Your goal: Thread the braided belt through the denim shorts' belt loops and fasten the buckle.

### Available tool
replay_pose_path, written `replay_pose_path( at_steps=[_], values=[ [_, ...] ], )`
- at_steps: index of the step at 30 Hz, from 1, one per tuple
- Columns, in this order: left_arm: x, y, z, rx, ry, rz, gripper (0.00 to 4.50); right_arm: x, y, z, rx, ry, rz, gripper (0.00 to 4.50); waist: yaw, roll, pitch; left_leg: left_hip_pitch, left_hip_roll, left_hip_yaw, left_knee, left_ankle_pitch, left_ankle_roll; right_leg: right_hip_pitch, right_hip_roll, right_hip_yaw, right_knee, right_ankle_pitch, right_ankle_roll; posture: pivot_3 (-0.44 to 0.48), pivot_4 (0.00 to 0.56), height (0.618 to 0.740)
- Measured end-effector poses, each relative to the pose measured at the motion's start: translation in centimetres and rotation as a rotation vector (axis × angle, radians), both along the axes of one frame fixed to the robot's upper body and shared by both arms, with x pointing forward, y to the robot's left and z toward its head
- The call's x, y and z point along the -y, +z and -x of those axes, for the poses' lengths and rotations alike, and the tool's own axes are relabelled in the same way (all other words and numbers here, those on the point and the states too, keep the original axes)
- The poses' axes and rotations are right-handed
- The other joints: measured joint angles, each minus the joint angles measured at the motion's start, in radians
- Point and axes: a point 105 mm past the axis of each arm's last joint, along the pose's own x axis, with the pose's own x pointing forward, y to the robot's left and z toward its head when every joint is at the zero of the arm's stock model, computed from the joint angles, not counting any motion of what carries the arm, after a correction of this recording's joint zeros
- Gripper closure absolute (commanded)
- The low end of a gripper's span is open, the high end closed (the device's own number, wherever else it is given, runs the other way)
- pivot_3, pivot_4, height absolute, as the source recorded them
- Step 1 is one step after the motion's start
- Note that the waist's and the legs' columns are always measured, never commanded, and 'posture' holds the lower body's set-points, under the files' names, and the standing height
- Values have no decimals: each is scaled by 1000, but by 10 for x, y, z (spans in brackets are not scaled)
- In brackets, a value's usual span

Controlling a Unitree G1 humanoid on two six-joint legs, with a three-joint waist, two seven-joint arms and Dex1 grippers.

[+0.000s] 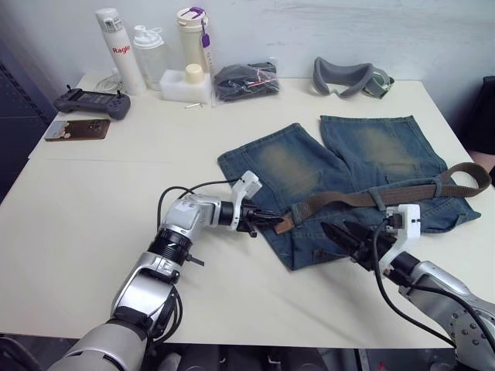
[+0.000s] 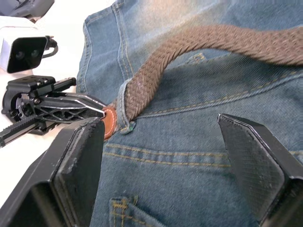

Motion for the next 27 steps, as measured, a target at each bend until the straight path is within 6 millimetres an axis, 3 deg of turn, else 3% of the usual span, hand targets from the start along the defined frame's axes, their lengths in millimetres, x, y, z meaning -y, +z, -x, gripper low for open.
replay_pose_path(
  at_steps=[9, 17, 18, 23, 27],
  values=[
    [-42, 31, 2, -30, 51, 7, 4436, 25, -10, -10, -8, -95, 184, 409, -14, 0, 0, 0, 0, 0, 0, 2, -4, -1, 0, 0, 1, 0, -1, 0, 150, 738],
    [-76, 40, 10, -38, 109, -28, 4500, 41, -30, -18, -63, -150, 289, 4220, -15, 0, 0, 1, 0, 0, 0, 3, -6, -1, 0, 0, 2, 0, -1, 0, 150, 738],
    [-81, 41, 11, -33, 116, -39, 4500, 41, -31, -19, -65, -152, 293, 4377, -17, 0, 0, 1, 0, 0, 0, 4, -6, -1, 0, 0, 2, -1, -1, 0, 150, 738],
    [-131, 37, 22, -60, 184, -79, 4500, 36, -33, -24, -64, -139, 295, 4377, -28, -2, -1, 3, 1, 0, -2, 4, -7, -1, 1, 0, 3, -2, -3, 0, 150, 738],
    [-197, 9, 36, -114, 293, -238, 4500, 31, -34, -28, -66, -121, 300, 4377, -39, -4, -2, 4, 1, 0, -3, 1, -3, 0, 0, 0, 3, -2, -6, 0, 150, 738]
  ],
)
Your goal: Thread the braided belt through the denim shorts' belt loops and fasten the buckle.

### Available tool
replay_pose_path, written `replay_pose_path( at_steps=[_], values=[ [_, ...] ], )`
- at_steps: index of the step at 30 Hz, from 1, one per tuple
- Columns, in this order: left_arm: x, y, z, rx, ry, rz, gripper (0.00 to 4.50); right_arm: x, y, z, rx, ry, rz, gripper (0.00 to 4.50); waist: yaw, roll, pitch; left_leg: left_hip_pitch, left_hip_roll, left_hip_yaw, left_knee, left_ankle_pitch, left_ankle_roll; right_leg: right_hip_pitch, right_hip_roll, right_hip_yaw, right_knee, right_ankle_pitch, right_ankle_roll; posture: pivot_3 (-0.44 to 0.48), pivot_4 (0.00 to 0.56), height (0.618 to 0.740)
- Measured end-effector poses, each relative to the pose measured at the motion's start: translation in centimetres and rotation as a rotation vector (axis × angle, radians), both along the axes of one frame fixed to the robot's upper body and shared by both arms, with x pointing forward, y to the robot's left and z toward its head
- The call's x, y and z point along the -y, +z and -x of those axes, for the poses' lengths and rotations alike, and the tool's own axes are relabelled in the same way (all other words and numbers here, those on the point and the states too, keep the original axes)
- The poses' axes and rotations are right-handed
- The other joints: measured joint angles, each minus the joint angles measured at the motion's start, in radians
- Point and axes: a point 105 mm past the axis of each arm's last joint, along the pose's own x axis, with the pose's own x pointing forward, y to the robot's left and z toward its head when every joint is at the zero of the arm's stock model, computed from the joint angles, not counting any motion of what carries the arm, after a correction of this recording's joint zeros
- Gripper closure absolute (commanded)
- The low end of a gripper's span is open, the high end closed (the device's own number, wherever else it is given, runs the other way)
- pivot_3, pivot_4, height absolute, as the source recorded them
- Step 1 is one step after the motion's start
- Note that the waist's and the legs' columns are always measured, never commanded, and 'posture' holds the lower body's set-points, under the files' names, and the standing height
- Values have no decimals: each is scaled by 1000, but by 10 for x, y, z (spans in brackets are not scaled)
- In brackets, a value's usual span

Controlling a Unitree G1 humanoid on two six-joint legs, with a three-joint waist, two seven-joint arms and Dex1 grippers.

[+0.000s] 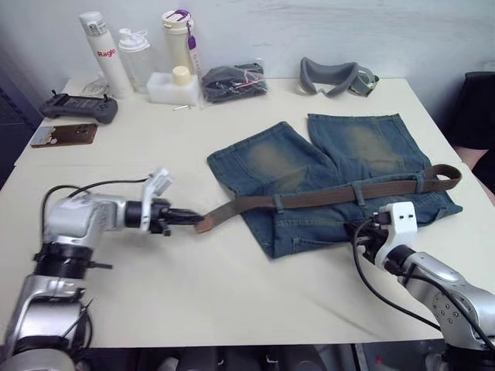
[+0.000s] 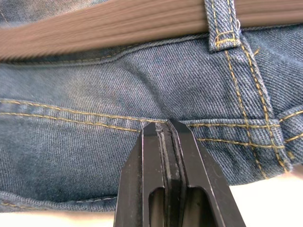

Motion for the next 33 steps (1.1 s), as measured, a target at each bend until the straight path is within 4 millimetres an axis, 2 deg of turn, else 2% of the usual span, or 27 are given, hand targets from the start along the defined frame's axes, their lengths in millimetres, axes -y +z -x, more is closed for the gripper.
replay_pose_path(
  at_steps=[3, 7, 21, 22, 23, 26, 30, 31, 33],
  values=[
    [-32, -2, 3, -1, 62, -40, 4500, -2, -1, -5, -4, 4, 0, 4377, 8, -2, -1, 0, 0, -1, 0, -2, 0, 0, -2, -1, -1, 0, -2, 0, 150, 738],
    [-52, -1, 2, 39, 81, -73, 4500, -7, 1, -9, -1, 19, -4, 4377, 8, -2, -1, 0, 0, -1, -1, -5, -4, -1, -2, -1, -1, 0, -4, 0, 150, 738],
    [-89, 4, -2, 102, 144, -135, 4500, -12, 5, -10, -3, 58, -22, 4377, -1, 0, -1, 0, 0, -1, -2, -3, -1, -2, -2, -2, 0, -1, -5, 0, 150, 738],
    [-89, 4, -3, 107, 142, -135, 3733, -13, 5, -10, -5, 67, -34, 3826, 0, 0, -1, 0, 0, -1, -2, -3, -1, -2, -2, -2, 0, -1, -5, 0, 150, 738],
    [-89, 4, -3, 108, 146, -136, 3497, -16, 5, -9, -8, 78, -55, 3619, 1, 0, -1, -1, 0, -1, -2, -3, -1, -2, -2, -2, 0, -1, -5, 0, 150, 738],
    [-84, 12, -13, 137, 181, -69, 2245, -22, 9, -5, -13, 127, -111, 2318, 10, 1, 0, -3, 0, -1, -1, -3, 0, -4, -2, -2, 0, -1, -5, 0, 150, 738],
    [-70, 48, -24, 264, 150, 42, 387, -30, 30, 6, 11, 246, -117, 286, 24, 1, 0, -5, 0, -1, -1, -4, 2, -5, -2, -2, -1, -1, -4, 0, 150, 738],
    [-58, 60, -23, 292, 92, 85, 62, -28, 38, 11, 20, 277, -103, 23, 26, 2, 1, -6, 0, -1, 0, -4, 2, -5, -2, -2, -2, -1, -4, 0, 150, 738],
    [-36, 77, -19, 327, -15, 153, 62, -24, 54, 16, 48, 316, -73, 23, 30, 3, 1, -7, 0, -1, 0, -4, 3, -4, -2, -3, -4, -1, -4, 0, 150, 738]
  ],
)
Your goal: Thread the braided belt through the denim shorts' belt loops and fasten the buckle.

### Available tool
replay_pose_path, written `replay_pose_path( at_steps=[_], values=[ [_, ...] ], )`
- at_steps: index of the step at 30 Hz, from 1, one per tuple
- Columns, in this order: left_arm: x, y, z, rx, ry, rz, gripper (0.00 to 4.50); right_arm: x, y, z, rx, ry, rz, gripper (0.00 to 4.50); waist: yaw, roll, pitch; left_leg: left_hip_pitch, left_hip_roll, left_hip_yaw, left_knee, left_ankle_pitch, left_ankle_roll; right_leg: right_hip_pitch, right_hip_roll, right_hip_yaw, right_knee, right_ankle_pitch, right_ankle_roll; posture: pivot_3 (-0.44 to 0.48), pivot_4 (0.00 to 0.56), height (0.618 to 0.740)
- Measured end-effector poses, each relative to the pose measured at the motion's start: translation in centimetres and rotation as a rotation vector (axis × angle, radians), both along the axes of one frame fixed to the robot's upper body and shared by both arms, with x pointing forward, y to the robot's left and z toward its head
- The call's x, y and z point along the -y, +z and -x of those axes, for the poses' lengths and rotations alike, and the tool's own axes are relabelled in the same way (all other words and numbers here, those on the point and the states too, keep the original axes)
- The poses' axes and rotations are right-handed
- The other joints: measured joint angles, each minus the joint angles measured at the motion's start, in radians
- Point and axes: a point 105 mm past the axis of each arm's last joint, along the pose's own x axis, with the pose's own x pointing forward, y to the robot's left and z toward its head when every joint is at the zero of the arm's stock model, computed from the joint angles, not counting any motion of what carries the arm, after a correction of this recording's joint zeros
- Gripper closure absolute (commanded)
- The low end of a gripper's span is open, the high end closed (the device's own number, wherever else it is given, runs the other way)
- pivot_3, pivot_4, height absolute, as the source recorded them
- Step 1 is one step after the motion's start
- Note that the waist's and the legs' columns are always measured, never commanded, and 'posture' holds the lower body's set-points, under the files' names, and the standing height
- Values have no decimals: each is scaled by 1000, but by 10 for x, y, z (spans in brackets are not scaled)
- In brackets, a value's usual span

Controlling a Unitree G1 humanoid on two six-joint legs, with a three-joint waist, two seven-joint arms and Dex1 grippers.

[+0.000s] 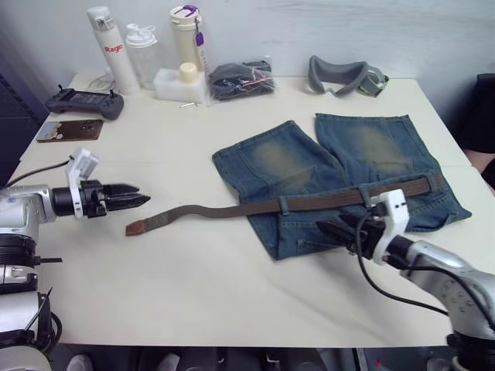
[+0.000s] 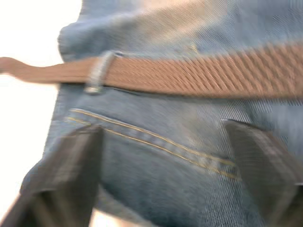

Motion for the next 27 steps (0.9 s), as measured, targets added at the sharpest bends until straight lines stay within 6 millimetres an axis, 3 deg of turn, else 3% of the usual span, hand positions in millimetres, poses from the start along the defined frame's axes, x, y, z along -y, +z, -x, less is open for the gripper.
replay_pose_path(
  at_steps=[3, 6, 8, 10, 14, 17, 20, 23, 27],
  values=[
    [54, 11, 8, 38, -216, 46, 62, 3, 18, 13, 31, 72, 81, 23, 11, 1, 1, 0, 0, 0, 1, 0, 1, 2, 0, 0, -2, 0, 1, 0, 150, 738],
    [152, 4, 22, 75, -502, 87, 62, 4, 23, 36, -5, 172, 218, 23, 38, 3, 1, -1, -1, -1, 4, -1, 3, 4, 0, -1, -3, 0, 5, 0, 150, 738],
    [203, -12, 35, 97, -619, 27, 62, 4, 22, 49, -35, 210, 278, 23, 37, 2, 1, -3, -1, -1, 7, -1, 5, 4, 1, -1, -3, 1, 7, 0, 150, 738],
    [226, -16, 36, 115, -632, 4, 62, 10, 17, 57, -81, 198, 300, 23, 26, 2, 2, -3, -1, 0, 9, -1, 6, 4, 3, 0, -1, 2, 8, 0, 150, 738],
    [267, -21, 34, 162, -641, -52, 62, 21, 10, 71, -124, 138, 345, 23, 27, 2, 1, -1, -1, -1, 11, 0, 6, 5, 4, 0, 1, 2, 9, 0, 150, 738],
    [291, -47, 33, 129, -635, -112, 62, 31, 11, 78, -113, 50, 373, 23, 26, 1, 2, -1, -1, -1, 13, 0, 5, 6, 4, 1, 1, 4, 13, 0, 150, 738],
    [300, -71, 32, 131, -632, -216, 62, 40, 11, 87, -111, -27, 389, 23, 23, 1, 2, -1, -1, 0, 14, 0, 5, 6, 4, 3, 1, 5, 14, 0, 150, 738],
    [301, -89, 32, 182, -650, -320, 832, 48, 14, 91, -106, -82, 413, 0, 24, 1, 2, -1, -1, 0, 15, 0, 5, 7, 4, 3, 0, 5, 14, 0, 150, 738],
    [296, -93, 22, 275, -643, -388, 2694, 56, 16, 96, -108, -126, 428, 0, 22, 1, 2, -1, -1, 0, 14, -1, 6, 8, 4, 3, -1, 6, 14, 0, 150, 738]
  ],
)
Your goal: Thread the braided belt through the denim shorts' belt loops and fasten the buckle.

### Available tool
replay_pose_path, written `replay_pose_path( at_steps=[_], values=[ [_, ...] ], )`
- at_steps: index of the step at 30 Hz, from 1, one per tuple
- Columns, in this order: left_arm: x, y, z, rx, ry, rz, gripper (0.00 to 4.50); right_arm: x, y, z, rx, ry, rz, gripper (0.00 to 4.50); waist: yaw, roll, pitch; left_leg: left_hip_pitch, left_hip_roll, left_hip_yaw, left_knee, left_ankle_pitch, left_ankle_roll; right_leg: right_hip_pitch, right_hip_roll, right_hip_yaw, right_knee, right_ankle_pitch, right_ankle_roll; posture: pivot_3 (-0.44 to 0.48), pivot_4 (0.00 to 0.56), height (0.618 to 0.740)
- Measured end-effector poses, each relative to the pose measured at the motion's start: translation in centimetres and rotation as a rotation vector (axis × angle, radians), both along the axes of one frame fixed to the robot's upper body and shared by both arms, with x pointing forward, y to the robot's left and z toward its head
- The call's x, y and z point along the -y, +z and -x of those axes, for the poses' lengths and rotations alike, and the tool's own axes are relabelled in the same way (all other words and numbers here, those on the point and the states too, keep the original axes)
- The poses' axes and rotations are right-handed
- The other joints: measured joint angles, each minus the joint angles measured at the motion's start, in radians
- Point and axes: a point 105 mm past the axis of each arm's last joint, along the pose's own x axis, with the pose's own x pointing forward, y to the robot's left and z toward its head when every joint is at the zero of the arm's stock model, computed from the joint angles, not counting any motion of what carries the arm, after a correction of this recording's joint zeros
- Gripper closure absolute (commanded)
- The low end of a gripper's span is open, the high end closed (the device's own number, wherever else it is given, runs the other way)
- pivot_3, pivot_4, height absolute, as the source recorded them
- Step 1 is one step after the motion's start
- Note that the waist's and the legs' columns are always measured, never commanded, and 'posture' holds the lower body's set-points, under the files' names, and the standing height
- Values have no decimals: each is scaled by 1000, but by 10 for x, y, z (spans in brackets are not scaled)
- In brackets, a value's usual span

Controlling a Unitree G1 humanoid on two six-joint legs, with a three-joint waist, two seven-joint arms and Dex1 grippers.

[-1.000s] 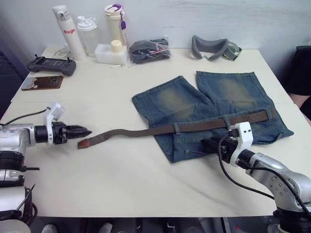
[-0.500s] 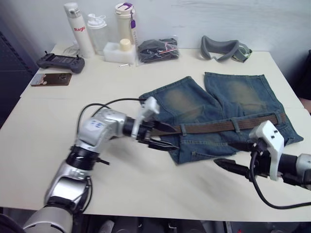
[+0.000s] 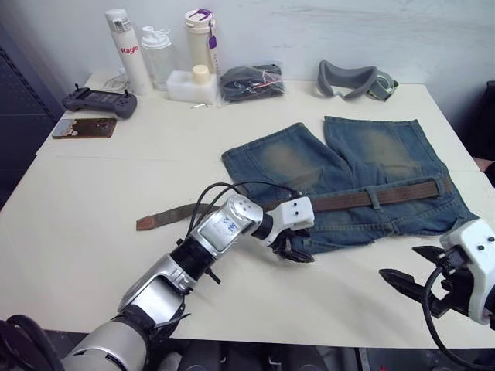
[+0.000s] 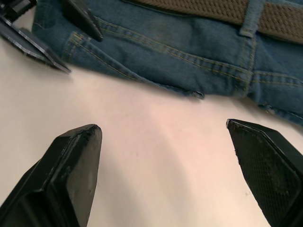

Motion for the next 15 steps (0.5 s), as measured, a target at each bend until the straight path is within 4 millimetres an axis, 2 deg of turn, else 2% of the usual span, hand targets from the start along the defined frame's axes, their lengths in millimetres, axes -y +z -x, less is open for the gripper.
replay_pose_path(
  at_steps=[2, 4, 7, 12, 15],
  values=[
    [-9, 2, -8, 19, -14, -9, 3663, 1, -1, 2, -7, -4, -1, 0, -2, 0, 0, 0, 0, 0, 0, 0, 0, 0, 0, 0, 0, 0, 0, 0, 150, 738],
    [-31, 8, -27, 27, 5, -22, 4478, 0, -1, 2, -7, 0, -5, 0, -5, 0, 0, 1, 1, 0, -1, 1, -1, -1, 1, 0, 0, 0, -1, 0, 150, 738],
    [-76, 20, -58, 77, 100, -49, 4478, -2, 1, 0, -4, 14, -3, 0, -13, 0, 0, 1, 1, 1, -3, 2, -1, -2, 1, 0, 0, 1, -2, 0, 150, 738],
    [-132, 31, -83, 182, 174, -131, 4478, -11, 6, -13, 33, 77, -2, 0, -27, -4, 2, 1, 1, 2, -4, 1, -1, -2, 1, 0, -1, 1, -2, 0, 150, 738],
    [-188, 45, -96, 238, 282, -205, 4478, -18, 6, -27, 42, 122, -32, 0, -45, -6, 3, 2, 1, 3, -6, 2, -2, -3, 1, 1, -1, 1, -3, 0, 150, 738]
  ],
)
